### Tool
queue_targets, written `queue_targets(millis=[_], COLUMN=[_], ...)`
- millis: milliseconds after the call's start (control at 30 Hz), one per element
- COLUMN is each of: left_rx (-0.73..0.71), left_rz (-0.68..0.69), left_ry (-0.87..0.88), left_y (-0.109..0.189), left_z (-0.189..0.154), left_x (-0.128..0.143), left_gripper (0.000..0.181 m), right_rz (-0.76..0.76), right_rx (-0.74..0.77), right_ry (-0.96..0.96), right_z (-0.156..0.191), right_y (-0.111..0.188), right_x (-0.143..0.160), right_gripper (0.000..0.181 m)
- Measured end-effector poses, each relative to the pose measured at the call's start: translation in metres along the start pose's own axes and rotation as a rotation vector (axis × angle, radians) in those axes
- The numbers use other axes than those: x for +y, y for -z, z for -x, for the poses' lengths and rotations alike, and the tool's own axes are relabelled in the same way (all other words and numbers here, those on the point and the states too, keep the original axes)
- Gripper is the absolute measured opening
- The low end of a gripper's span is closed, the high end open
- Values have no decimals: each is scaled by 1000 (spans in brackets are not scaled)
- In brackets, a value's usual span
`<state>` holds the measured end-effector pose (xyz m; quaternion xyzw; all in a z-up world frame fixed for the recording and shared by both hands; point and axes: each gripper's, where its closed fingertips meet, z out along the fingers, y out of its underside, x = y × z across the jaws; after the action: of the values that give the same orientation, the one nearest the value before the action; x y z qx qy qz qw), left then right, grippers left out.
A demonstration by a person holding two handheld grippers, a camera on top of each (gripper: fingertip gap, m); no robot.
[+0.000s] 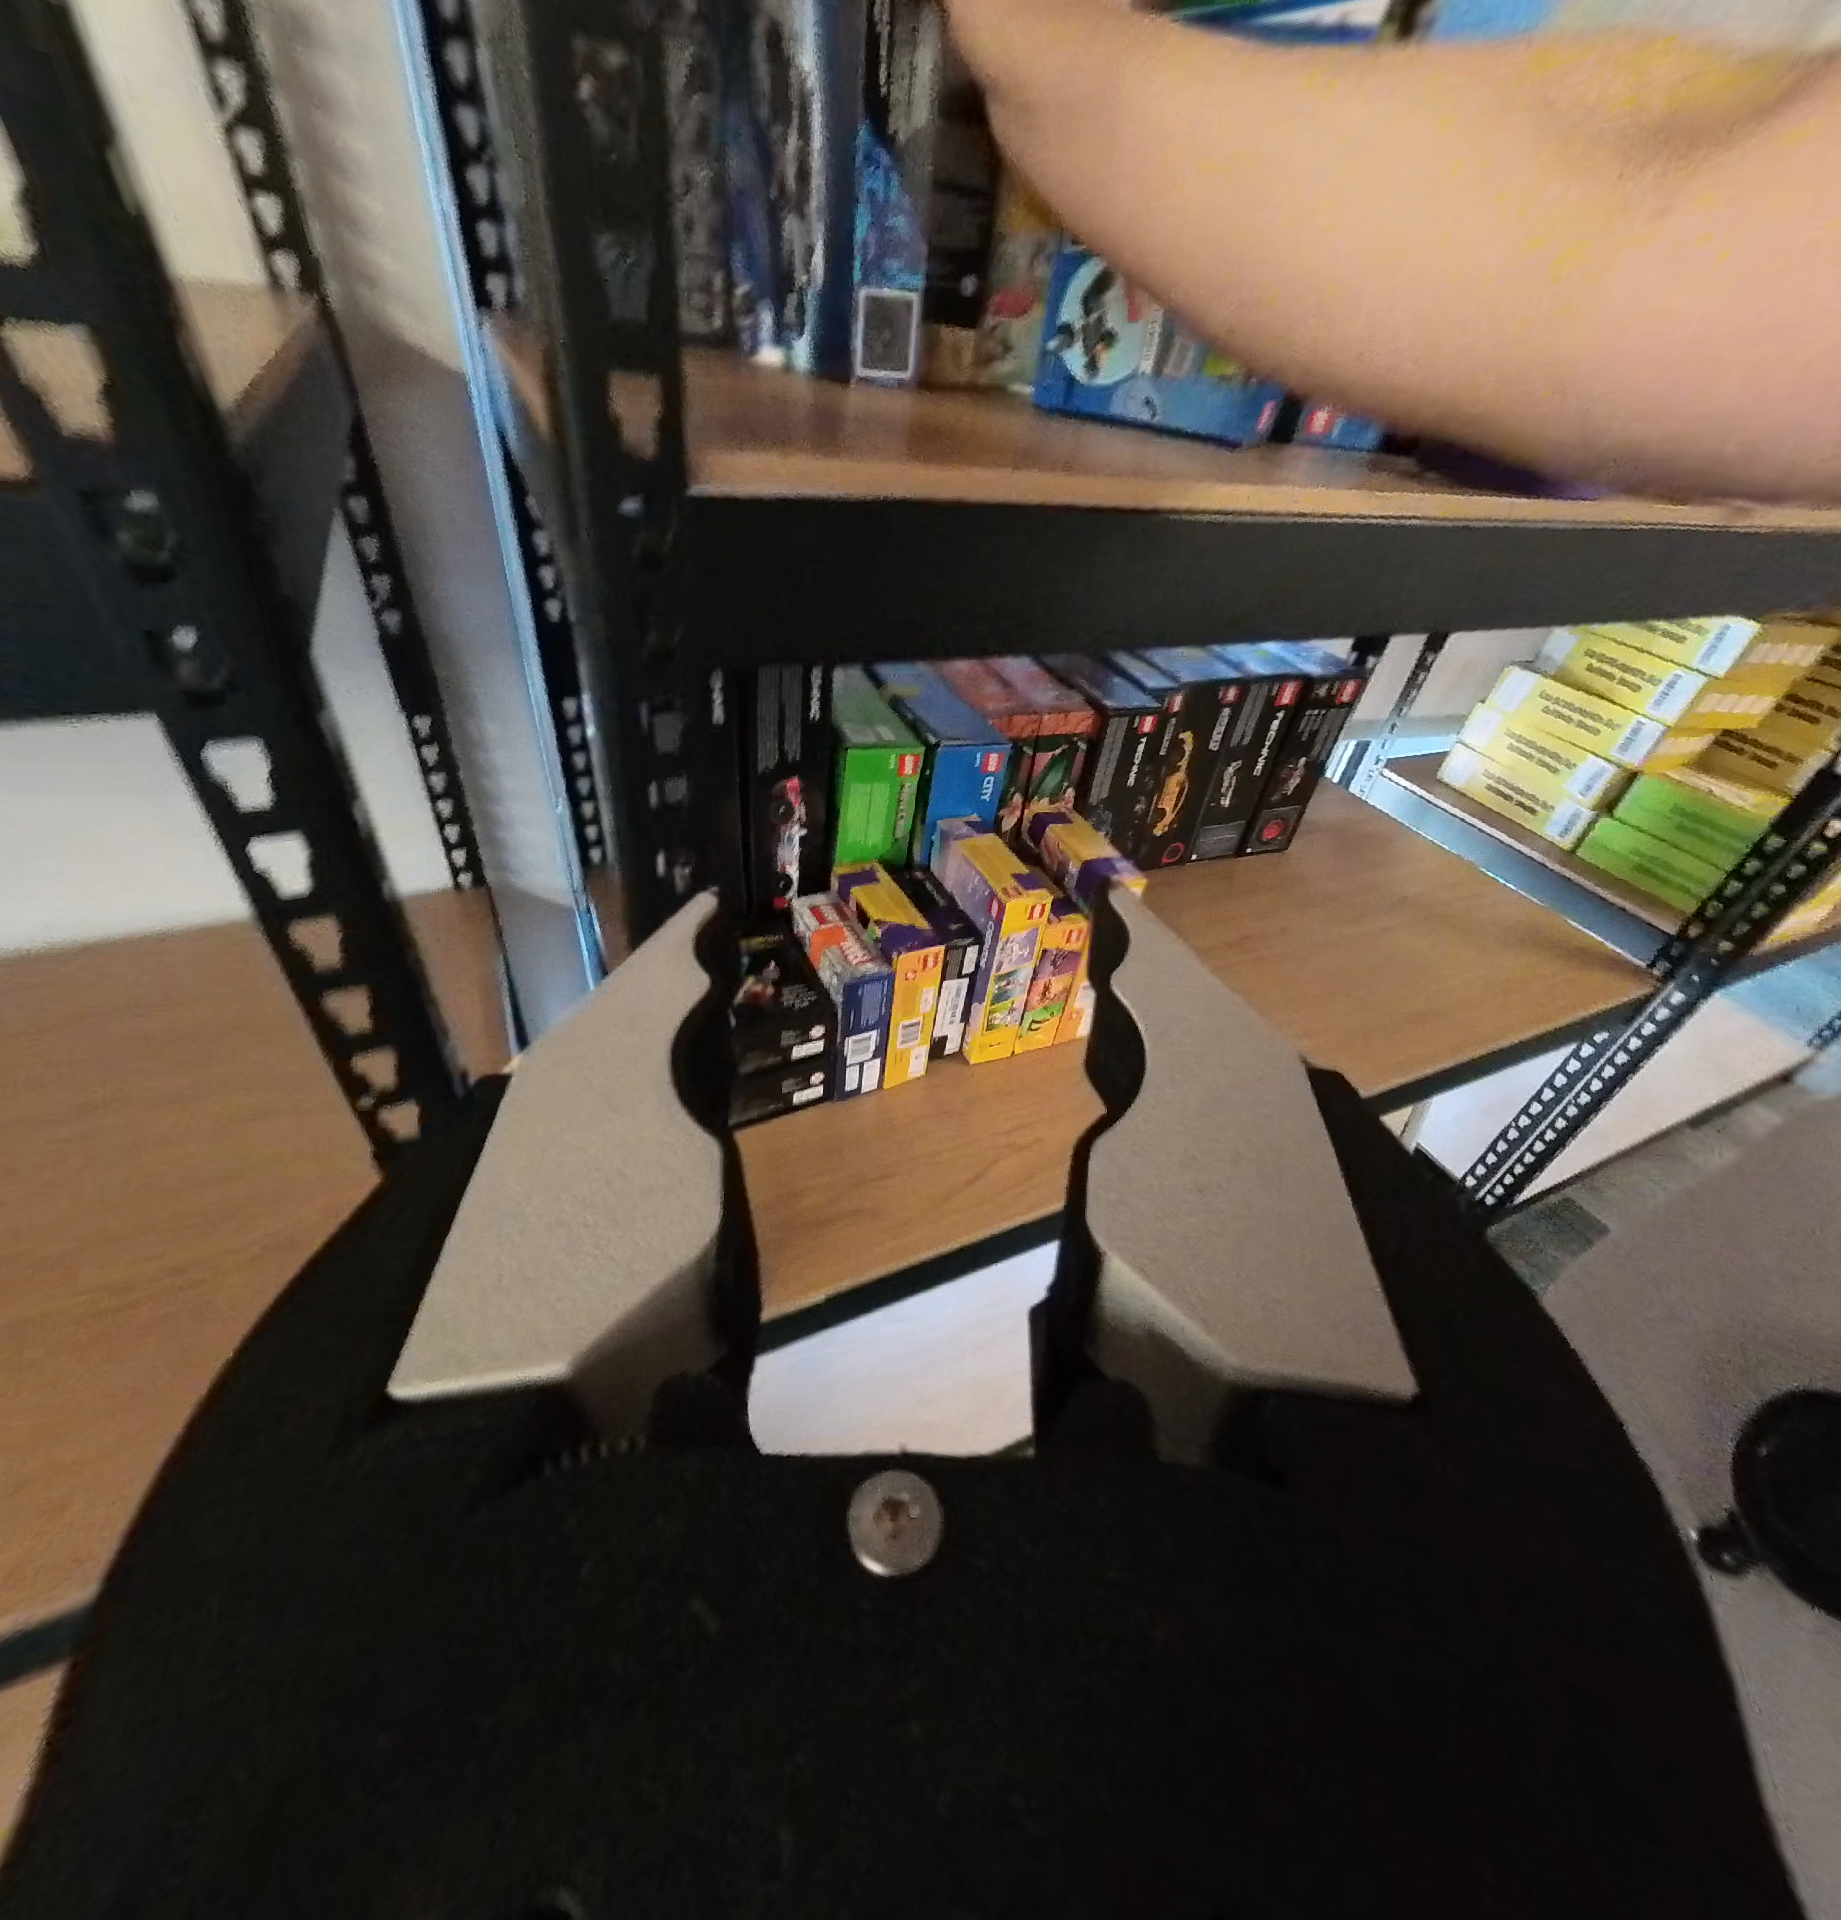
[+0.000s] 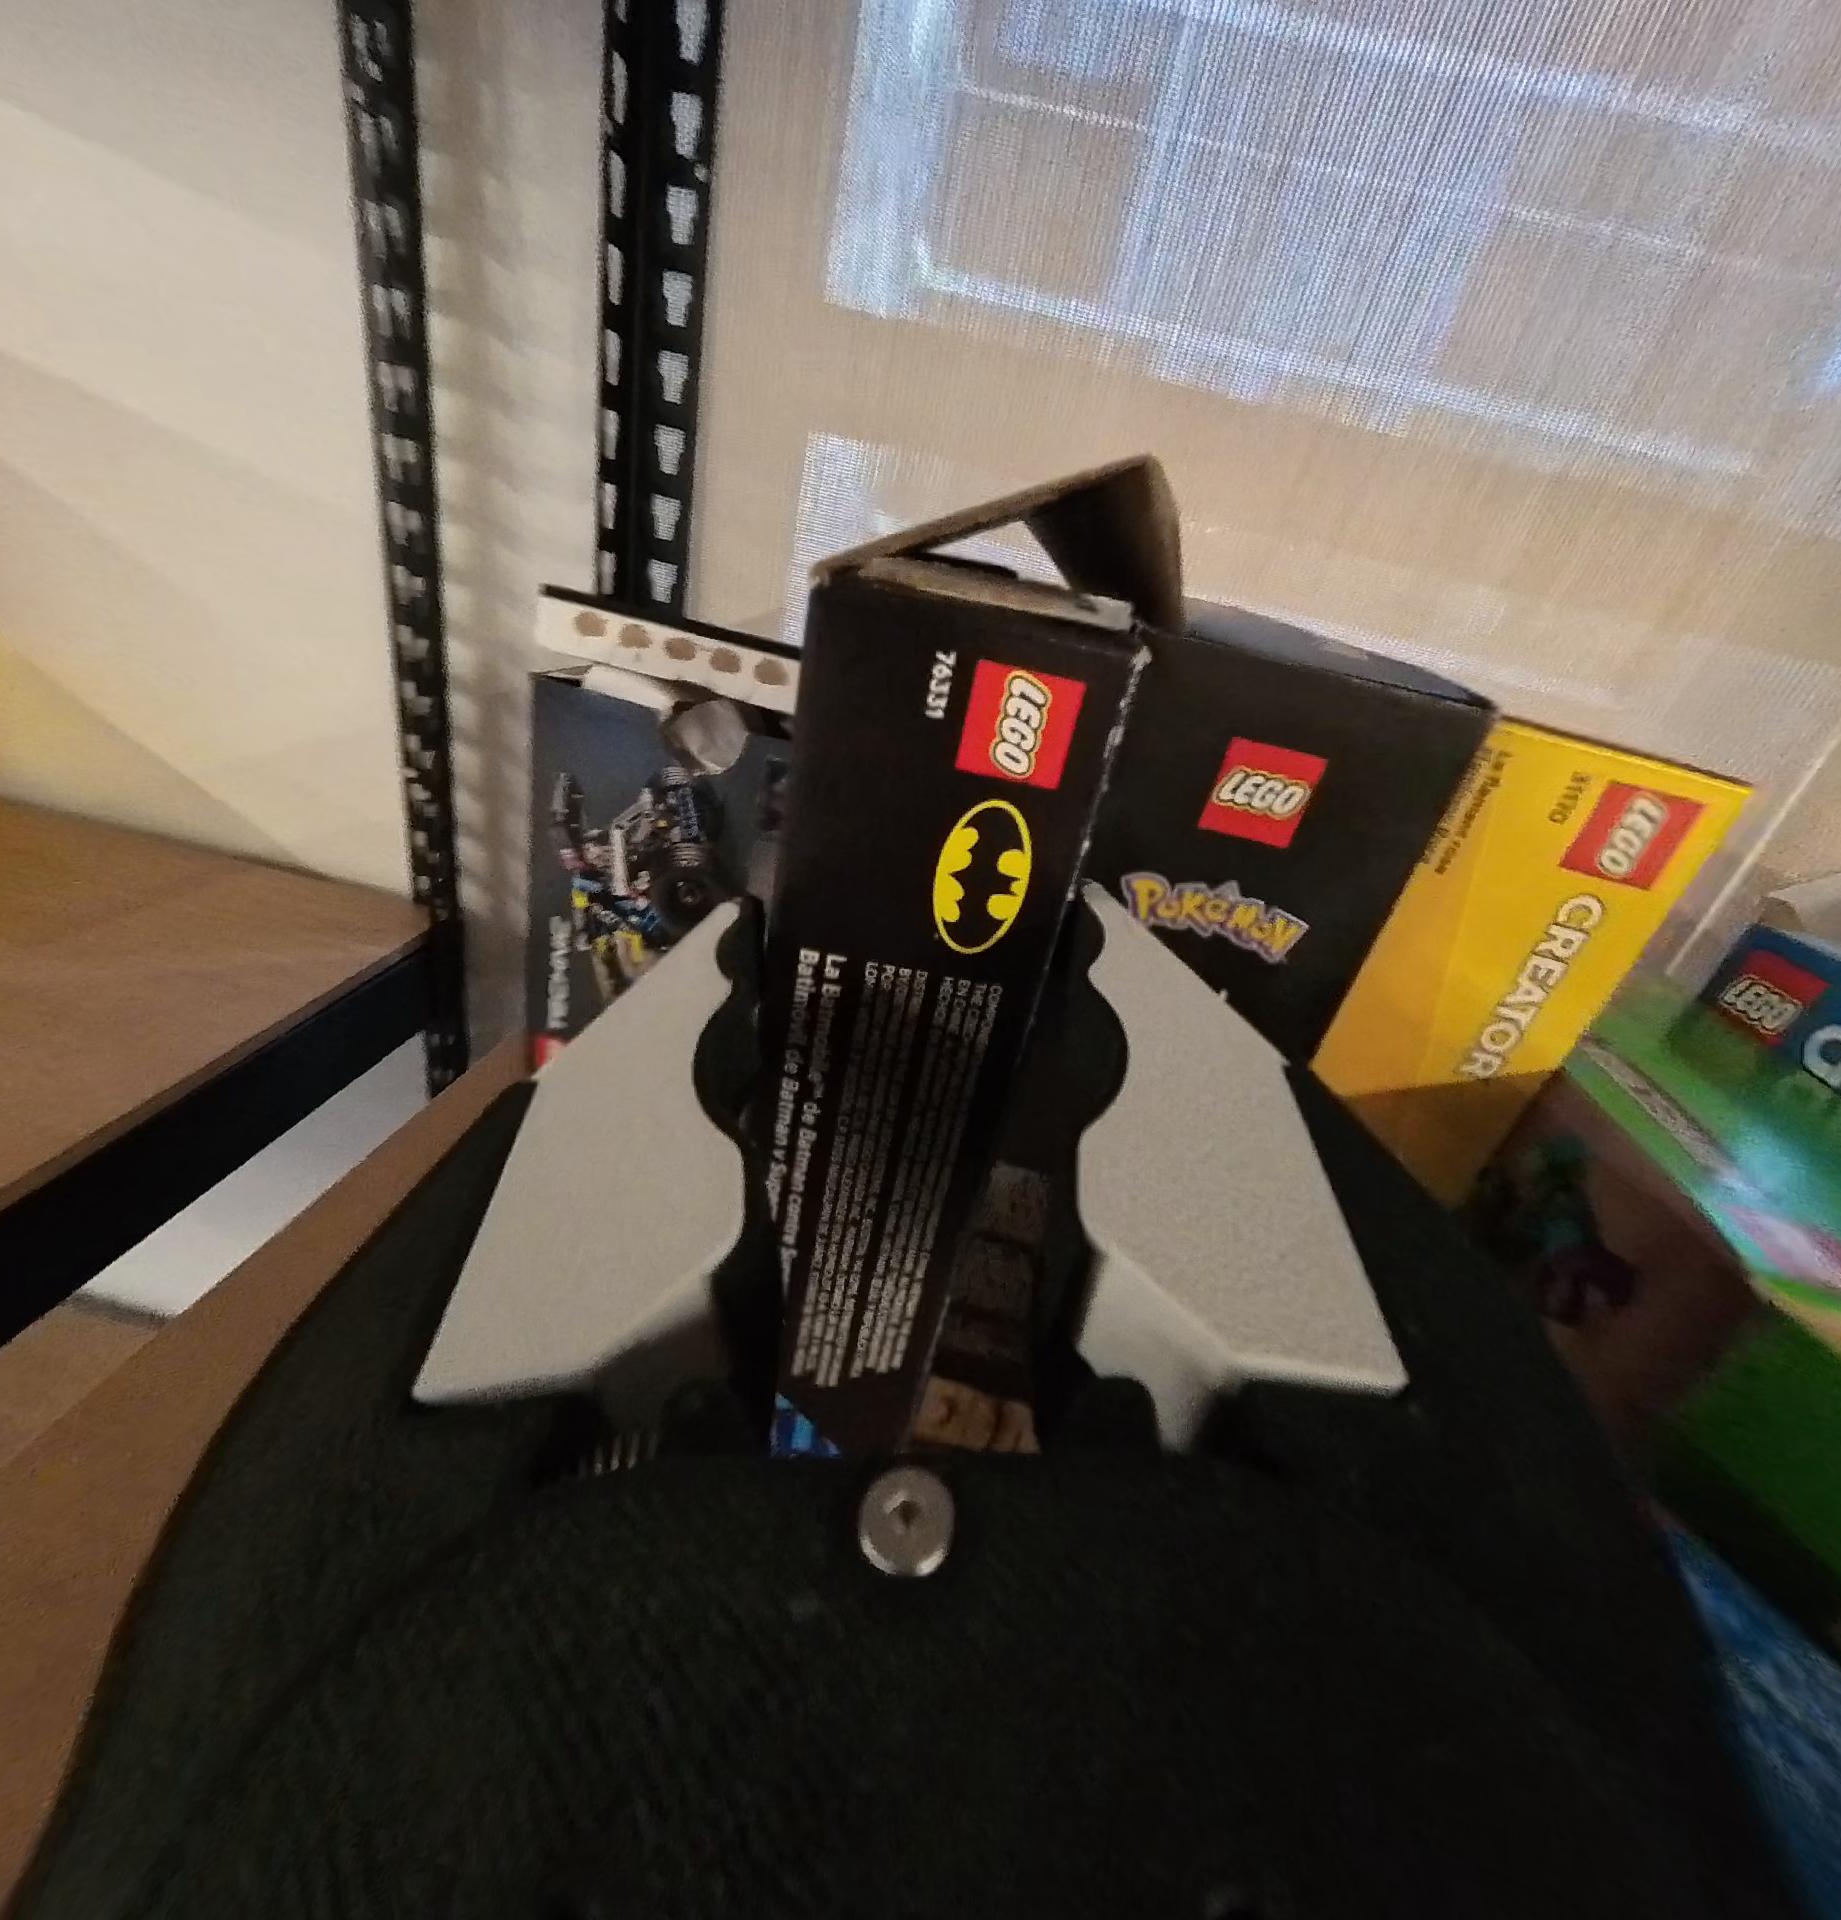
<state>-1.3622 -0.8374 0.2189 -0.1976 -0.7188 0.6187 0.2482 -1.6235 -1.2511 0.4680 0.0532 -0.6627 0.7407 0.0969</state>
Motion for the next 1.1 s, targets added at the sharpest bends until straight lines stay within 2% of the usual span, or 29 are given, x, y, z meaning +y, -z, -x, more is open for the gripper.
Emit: queue_targets(millis=[67,133,233,300,433,600,667,800,867,1100], left_rx=[43,93,141,135,11,-176,-189,-262,-250,-258], left_rz=[-22,-60,-113,-127,-187,-108,-139,-232,-266,-304], left_ry=[-42,-80,-122,-169,-273,-346,-287,-303,-313,-314], left_y=[-15,-37,-85,-124,-197,-272,-286,-290,-291,-287], left_z=[-11,-25,-50,-67,-88,-112,-134,-156,-168,-178], left_x=[-14,-33,-66,-88,-136,-151,-158,-170,-170,-166], left_gripper=[65,68,84,94,100,122,126,102,102,99], right_rz=[-9,-25,-71,-84,-8,33,31,25,25,-3], right_rx=[-49,-85,-168,-233,-340,-383,-386,-400,-413,-468], right_ry=[-8,-11,-43,-41,-61,-115,-133,-126,-109,-93], right_z=[5,10,18,21,15,2,-8,-39,-49,-53], right_y=[31,75,148,184,222,246,253,268,277,284], right_x=[-5,-11,-26,-35,-38,-38,-37,-37,-35,-33], right_gripper=[54,55,53,54,53,52,52,51,51,55])
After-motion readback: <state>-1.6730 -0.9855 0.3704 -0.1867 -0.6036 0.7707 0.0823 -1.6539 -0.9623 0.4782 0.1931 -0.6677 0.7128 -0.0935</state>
